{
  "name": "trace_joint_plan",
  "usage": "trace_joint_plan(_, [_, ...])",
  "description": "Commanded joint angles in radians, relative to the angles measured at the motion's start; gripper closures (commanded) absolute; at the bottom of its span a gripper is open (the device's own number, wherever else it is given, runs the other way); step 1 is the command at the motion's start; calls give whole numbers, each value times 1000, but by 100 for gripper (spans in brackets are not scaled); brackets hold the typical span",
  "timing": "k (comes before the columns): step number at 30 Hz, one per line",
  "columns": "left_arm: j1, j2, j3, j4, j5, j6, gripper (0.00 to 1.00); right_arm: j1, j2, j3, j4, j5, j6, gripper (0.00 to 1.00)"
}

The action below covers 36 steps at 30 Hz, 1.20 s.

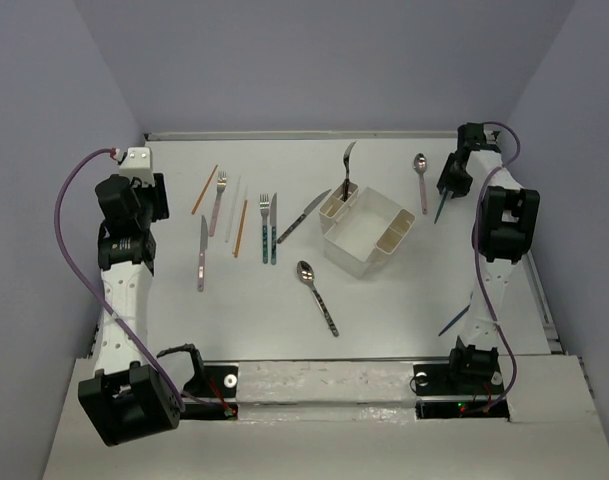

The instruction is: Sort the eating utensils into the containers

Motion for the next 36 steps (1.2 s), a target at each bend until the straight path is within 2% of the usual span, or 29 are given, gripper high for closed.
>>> trace_joint_plan(1, [22,-12,-5,47,23,-33,40,21,53,34,-57,64,-24,63])
trace_joint_plan(2, [26,-10,-5,47,27,-36,40,21,51,16,-59,71,-15,75])
trace_joint_plan(4, [32,-7,-2,44,27,-41,40,21,34,-3,-50,84,-14,84])
trace_joint_plan(6, [37,-9,2,44,31,-45,40,21,15,-17,-40,97,-18,97])
trace_joint_plan(7, [42,-7,4,44,32,-47,40,21,-10,-27,-28,105,-20,100])
trace_joint_plan(13, [55,-13,6,50,43,-59,40,21,-175,-72,74,147,-29,100])
trace_joint_plan(14, [57,-15,4,53,44,-62,40,21,-262,-95,108,133,-32,100])
trace_joint_plan(19, [68,-24,-4,75,61,-82,41,21,-589,-303,430,62,-73,100])
trace_joint_plan(21, [75,-27,-2,83,69,-88,41,21,-761,-456,546,-62,-86,100])
trace_joint_plan(22, [80,-29,-1,83,72,-100,41,21,-815,-513,672,-129,-86,100])
trace_joint_plan(23, [85,-30,-2,83,78,-105,41,34,-864,-570,741,-286,-99,100])
trace_joint_plan(25, [107,-32,-2,93,92,-131,41,109,-986,-720,887,-387,-138,100])
trace_joint_plan(27, [132,-32,-2,109,101,-145,42,169,-1074,-841,955,-412,-243,100])
trace_joint_plan(28, [141,-33,-2,109,109,-154,42,191,-1075,-842,995,-435,-262,100])
trace_joint_plan(29, [146,-33,-2,110,119,-165,42,203,-1117,-928,1097,-488,-259,100])
trace_joint_plan(32, [164,-43,-2,110,145,-183,43,212,-1162,-1055,1258,-550,-207,100])
trace_joint_plan(36, [175,-58,-10,110,162,-203,44,231,-1171,-1095,1286,-564,-169,100])
